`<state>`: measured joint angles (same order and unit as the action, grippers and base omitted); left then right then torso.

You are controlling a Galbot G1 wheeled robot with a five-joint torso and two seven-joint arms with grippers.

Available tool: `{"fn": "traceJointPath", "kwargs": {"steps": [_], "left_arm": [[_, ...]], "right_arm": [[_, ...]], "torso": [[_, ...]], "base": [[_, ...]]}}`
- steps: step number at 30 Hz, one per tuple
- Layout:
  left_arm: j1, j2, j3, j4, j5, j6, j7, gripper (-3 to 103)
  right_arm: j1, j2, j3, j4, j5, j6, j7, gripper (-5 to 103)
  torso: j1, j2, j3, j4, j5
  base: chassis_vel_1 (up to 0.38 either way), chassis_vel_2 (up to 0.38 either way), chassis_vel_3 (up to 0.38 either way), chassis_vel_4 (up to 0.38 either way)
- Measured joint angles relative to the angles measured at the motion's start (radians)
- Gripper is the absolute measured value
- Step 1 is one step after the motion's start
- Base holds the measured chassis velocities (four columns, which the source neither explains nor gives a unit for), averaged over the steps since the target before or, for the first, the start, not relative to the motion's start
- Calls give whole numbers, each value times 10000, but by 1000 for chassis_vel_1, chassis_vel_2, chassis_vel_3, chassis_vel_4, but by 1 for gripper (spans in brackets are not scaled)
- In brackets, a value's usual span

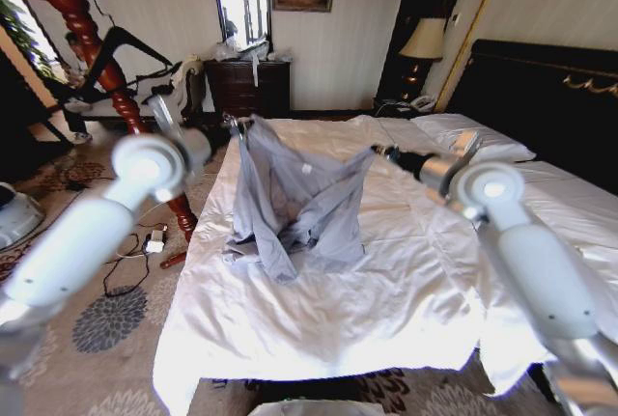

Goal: Pick up the clothes from the bed and hang them on the clothes hanger.

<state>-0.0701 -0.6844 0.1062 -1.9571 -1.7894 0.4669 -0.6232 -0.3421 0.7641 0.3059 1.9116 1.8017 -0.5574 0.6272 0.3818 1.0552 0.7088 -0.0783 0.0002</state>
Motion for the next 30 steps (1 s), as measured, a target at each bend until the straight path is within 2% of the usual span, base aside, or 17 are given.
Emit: {"fn": "traceJointPath", "kwargs": {"steps": [3,5,12,19,20,22,24,25,26,29,30], "left_arm": [[-1645,-205,757,725,-453,66,-100,1],[-2068,-297,1049,1011,-482,127,-80,1],[-4653,-1138,2532,3140,-167,392,499,1],[-5690,-1673,3114,3829,269,364,592,1],[-5683,-1599,3079,3614,244,365,403,1],[-5251,-1026,2841,2628,28,409,-54,1],[-5061,-820,2754,2277,-42,419,-148,1],[-4413,-261,2440,1197,-195,419,-323,1],[-4054,-14,2250,669,-291,409,-439,1],[-3100,645,1608,-858,-688,257,-958,1],[-3100,645,1608,-858,-688,257,-958,1]], "right_arm": [[1603,-65,-565,-498,312,64,18,0],[2002,-68,-764,-621,375,69,-2,0],[4044,190,-1894,-1701,415,128,-199,0],[4913,363,-2384,-2467,202,231,-522,0],[4979,353,-2470,-2478,192,277,-530,0],[4757,118,-2488,-2052,297,277,-510,0],[4592,21,-2452,-1870,329,270,-491,0],[4060,-269,-2236,-1325,451,259,-401,0],[3786,-424,-2085,-1038,550,259,-329,0],[2850,-984,-1384,-6,881,265,-56,0],[2850,-984,-1384,-6,881,265,-56,0]], "torso": [[-1,0,0,3,-2],[1,0,1,4,-5],[1,0,1,4,-1],[2,-1,0,0,2],[3,-1,1,-2,3],[3,-1,0,1,-2],[2,-1,0,5,-7],[0,0,0,15,-9],[-2,0,-1,16,-11],[-3,0,-1,4,-4],[-3,0,-1,4,-4]], "base": [[0,0,0,0],[0,0,0,0],[0,0,0,0],[0,0,0,0],[0,0,0,0],[0,0,0,0],[0,0,0,0],[0,0,0,0],[0,0,0,0],[0,0,0,0],[0,0,0,0]]}}
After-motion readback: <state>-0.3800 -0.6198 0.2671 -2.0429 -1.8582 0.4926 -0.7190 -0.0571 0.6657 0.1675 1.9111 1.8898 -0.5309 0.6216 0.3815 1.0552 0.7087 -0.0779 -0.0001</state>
